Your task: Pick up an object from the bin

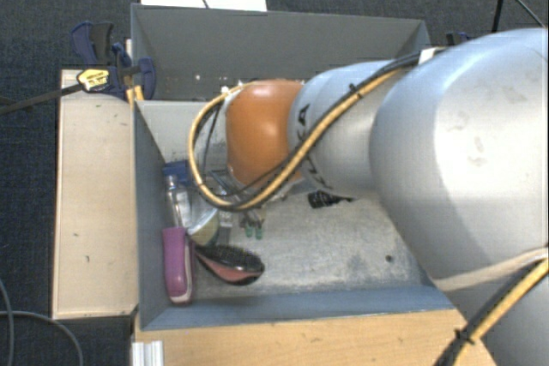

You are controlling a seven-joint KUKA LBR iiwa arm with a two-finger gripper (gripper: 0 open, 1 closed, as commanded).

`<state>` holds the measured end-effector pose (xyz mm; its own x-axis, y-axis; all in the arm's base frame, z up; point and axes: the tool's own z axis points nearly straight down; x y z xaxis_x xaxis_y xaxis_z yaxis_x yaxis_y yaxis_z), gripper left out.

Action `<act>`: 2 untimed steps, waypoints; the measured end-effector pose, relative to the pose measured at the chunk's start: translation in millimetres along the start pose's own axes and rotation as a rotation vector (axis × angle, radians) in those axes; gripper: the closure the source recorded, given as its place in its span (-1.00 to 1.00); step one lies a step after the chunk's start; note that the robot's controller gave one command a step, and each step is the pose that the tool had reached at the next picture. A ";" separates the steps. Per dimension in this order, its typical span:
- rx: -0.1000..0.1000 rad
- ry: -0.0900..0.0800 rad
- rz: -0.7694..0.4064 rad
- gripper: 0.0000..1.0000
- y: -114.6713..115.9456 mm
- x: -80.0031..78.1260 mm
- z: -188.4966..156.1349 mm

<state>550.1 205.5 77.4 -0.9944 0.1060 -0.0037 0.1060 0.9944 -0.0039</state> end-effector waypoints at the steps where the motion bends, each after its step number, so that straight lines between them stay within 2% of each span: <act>1: -0.008 -0.006 -0.015 1.00 -5.3 -6.3 -117.6; 2: -0.007 -0.006 -0.306 1.00 21.9 -14.6 -199.8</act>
Offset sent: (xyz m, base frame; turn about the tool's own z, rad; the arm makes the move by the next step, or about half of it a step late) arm 0.0029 -0.0057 0.1121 -0.0178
